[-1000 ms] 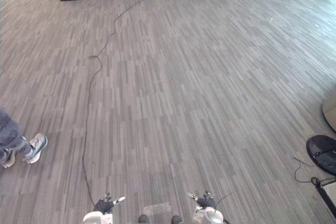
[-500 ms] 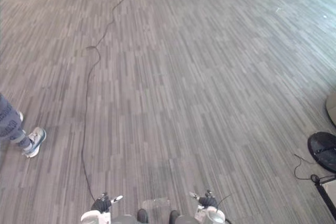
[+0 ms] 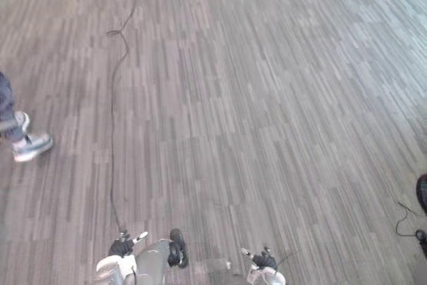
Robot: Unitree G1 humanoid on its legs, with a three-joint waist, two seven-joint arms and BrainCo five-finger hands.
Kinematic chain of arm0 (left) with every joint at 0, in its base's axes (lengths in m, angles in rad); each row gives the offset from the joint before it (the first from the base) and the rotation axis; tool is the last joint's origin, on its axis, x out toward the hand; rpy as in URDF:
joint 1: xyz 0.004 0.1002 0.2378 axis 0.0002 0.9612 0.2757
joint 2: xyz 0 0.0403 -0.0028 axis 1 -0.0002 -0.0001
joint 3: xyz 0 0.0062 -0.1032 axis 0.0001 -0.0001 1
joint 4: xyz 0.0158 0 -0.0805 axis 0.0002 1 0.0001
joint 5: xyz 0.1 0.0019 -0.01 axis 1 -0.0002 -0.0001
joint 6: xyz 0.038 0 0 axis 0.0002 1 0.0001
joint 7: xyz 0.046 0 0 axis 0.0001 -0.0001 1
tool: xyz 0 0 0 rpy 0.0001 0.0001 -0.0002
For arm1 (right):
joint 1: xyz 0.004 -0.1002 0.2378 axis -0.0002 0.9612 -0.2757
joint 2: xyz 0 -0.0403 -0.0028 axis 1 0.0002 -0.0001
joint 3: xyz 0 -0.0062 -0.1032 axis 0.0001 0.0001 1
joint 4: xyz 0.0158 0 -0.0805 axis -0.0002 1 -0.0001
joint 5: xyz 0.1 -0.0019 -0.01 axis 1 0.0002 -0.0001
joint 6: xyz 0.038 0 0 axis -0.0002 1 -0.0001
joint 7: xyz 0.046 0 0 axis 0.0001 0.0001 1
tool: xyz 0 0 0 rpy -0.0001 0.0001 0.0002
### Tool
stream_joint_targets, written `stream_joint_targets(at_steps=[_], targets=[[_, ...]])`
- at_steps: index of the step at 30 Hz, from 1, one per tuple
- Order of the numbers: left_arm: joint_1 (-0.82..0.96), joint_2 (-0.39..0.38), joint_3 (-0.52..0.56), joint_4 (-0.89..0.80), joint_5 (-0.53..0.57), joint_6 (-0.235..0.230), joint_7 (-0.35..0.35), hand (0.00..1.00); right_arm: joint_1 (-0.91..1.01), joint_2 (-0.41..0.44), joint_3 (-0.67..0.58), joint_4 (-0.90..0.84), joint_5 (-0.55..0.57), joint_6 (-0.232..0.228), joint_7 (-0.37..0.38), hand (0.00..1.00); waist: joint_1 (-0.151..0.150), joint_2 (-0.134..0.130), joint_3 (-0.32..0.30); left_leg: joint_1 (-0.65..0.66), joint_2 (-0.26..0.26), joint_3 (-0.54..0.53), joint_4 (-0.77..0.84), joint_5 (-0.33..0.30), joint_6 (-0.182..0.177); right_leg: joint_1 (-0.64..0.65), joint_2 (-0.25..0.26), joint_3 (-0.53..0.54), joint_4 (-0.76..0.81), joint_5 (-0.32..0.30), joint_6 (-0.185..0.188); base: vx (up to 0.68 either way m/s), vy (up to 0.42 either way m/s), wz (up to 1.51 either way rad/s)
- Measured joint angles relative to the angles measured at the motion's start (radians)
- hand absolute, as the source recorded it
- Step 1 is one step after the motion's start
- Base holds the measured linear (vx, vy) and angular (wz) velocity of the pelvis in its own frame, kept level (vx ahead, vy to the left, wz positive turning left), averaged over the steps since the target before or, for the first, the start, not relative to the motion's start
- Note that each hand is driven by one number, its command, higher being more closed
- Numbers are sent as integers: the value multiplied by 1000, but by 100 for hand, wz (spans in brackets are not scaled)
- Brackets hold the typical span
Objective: Pick up cushions and gather them together orderly.
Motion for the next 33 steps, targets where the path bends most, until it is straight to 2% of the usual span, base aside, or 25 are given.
stream_joint_targets(at_steps=[1, 2, 4, 6, 8, 9, 10, 11, 12, 13, 14, 15, 16, 17, 19, 22, 24, 25, 26, 27, 28, 29, 30, 32, 33], targets=[[-1, 4, -16, 8, 8, 2, -1, 0, 0, -5, 1, -3, -1, 0, 3, 0, -13, 2, 1, 60, -17, -13, -37, -13, 2, -75, 0, 6, 203, 16, 15, 450, 194, 22], [-1, 4, -28, 8, 10, 3, -1, 0, 0, -7, 3, -7, -5, 0, 3, 0, -16, 4, 3, 103, -28, -16, -69, -14, 3, -124, 3, 4, 317, 6, 3, 468, 134, 20], [-7, -10, -33, 8, 12, 4, -1, 0, -1, -19, 6, -44, -23, -5, 8, 0, -22, 32, 21, 276, -31, -16, -206, -14, 3, -275, 41, -77, 481, -62, -62, 575, 113, -7], [-11, -14, -34, 16, 9, 4, -1, 0, -11, -28, 15, -44, -25, -15, 11, 0, -31, 47, 33, 357, -25, -14, -260, -14, 3, -328, 60, -149, 436, -109, -100, 434, 23, -2], [-25, -14, -35, 40, 8, 4, -3, 0, -27, -34, 25, -46, -22, -24, 14, 0, -61, 49, 36, 421, -11, -17, -279, -14, 3, -409, 91, -224, 261, -121, -125, 497, -53, 21], [-33, -13, -42, 50, 8, 4, -4, 0, -34, -41, 34, -44, -20, -27, 16, 0, -68, 50, 36, 443, -5, -26, -288, -14, 3, -436, 118, -236, 101, -81, -128, 512, -130, 57], [-42, -10, -52, 50, 9, 1, -6, 0, -33, -47, 34, -39, -22, -25, 17, 0, -74, 46, 34, 475, -11, -55, -316, -15, -2, -436, 145, -227, -102, 17, -130, 535, -143, 70], [-41, -9, -53, 48, 10, -2, -7, 0, -25, -47, 32, -32, -24, -23, 17, 0, -77, 33, 34, 503, -25, -80, -334, -16, -7, -436, 147, -207, -180, 98, -146, 596, -169, 70], [-44, -31, -38, 56, 22, -1, -6, 0, -25, -58, 19, -34, -22, -22, 21, 0, -82, 54, 41, 547, -2, -107, -343, -21, -51, -438, 166, -195, -108, 140, -207, 637, -164, 30], [-37, -55, -19, 66, 30, 0, -6, 0, -30, -68, 6, -39, -36, -22, 25, 0, -73, 84, 41, 556, 27, -111, -320, 9, -107, -438, 177, -206, -63, 73, -220, 638, -174, 10], [-34, -66, -1, 67, 36, 2, -6, 0, -31, -66, -10, -43, -36, -23, 29, 0, -73, 92, 45, 541, 41, -121, -266, 26, -136, -429, 178, -211, -42, 38, -227, 609, -199, 1], [-33, -82, 19, 65, 39, 2, -5, 0, -30, -64, -17, -45, -36, -22, 29, 0, -78, 97, 47, 484, 72, -133, -117, 50, -150, -402, 185, -221, -36, -1, -231, 598, -243, 14], [-38, -86, 41, 59, 42, 3, -6, 0, -30, -61, -18, -45, -36, -18, 29, 0, -80, 100, 50, 426, 105, -145, 33, 83, -146, -367, 194, -226, -49, -21, -234, 702, -267, 15], [-38, -96, 56, 37, 45, 2, -6, 0, -30, -57, -11, -45, -35, -14, 27, 0, -74, 105, 58, 327, 164, -181, 296, 102, -154, -289, 218, -228, -89, -42, -242, 560, -189, 1], [-39, -104, 84, -5, 45, 0, -11, 0, -15, -31, 10, -45, -35, -14, 23, 0, -55, 95, 64, 210, 231, -168, 562, 52, -150, -142, 243, -222, -156, -80, -256, 524, -123, -9], [-36, -103, 84, -59, 37, -4, -21, 0, -12, -22, 39, -53, -12, -13, 12, 0, -37, 69, 65, 38, 262, -86, 558, -9, -112, 11, 241, -192, -243, -131, -242, 504, -36, -19], [-32, -100, 84, -82, 32, -6, -21, 0, -17, -9, 37, -65, 4, -12, 10, 0, -21, 65, 61, -56, 241, -44, 375, -25, -104, 87, 225, -146, -288, -148, -219, 612, 100, -56], [-34, -99, 84, -85, 25, -8, -21, 0, -18, -2, 31, -67, 4, -12, 10, 0, -12, 61, 60, -79, 210, -46, 261, -19, -104, 116, 208, -120, -307, -153, -211, 509, 151, -69], [-35, -99, 82, -90, 23, -12, -21, 0, -18, 4, 31, -66, 4, -12, 10, 0, -1, 52, 56, -94, 173, -55, 145, 4, -111, 141, 183, -94, -331, -161, -197, 605, 218, -87], [-33, -98, 75, -91, 20, -24, -21, 0, -16, 5, 31, -62, 4, -13, 10, 0, 10, 45, 45, -108, 123, -94, -16, 69, -134, 173, 156, -55, -364, -171, -180, 577, 274, -105], [-27, -93, 72, -90, 16, -27, -20, 0, -14, 4, 32, -53, 4, -13, 10, 0, 18, 38, 32, -116, 96, -132, -61, 168, -147, 193, 132, -17, -389, -180, -164, 588, 296, -88], [-25, -92, 70, -88, 16, -27, -20, 0, -10, 5, 32, -49, 4, -13, 10, 0, 18, 38, 25, -114, 91, -135, -60, 184, -147, 195, 132, -8, -390, -180, -163, 638, 326, -100], [-16, -66, 67, -63, 18, -20, -20, 0, 3, 42, 30, -45, 3, -16, 12, 0, 5, 5, -24, -95, 53, -110, -46, 175, -90, 164, 77, 53, -323, -159, -150, 550, 269, -76], [-17, -52, 64, -50, 18, -19, -20, 0, 9, 55, 27, -44, 2, -15, 13, 0, 6, -21, -35, -31, 48, -51, -28, 115, -67, 92, 52, 90, -126, -101, -81, 633, 318, -76], [-17, -44, 54, -30, 19, -16, -20, 0, 6, 56, 29, -46, 3, -16, 14, 0, 1, -19, -32, 31, 46, -36, -48, 96, -58, 38, 49, 94, 27, -37, -42, 830, 375, -83]])
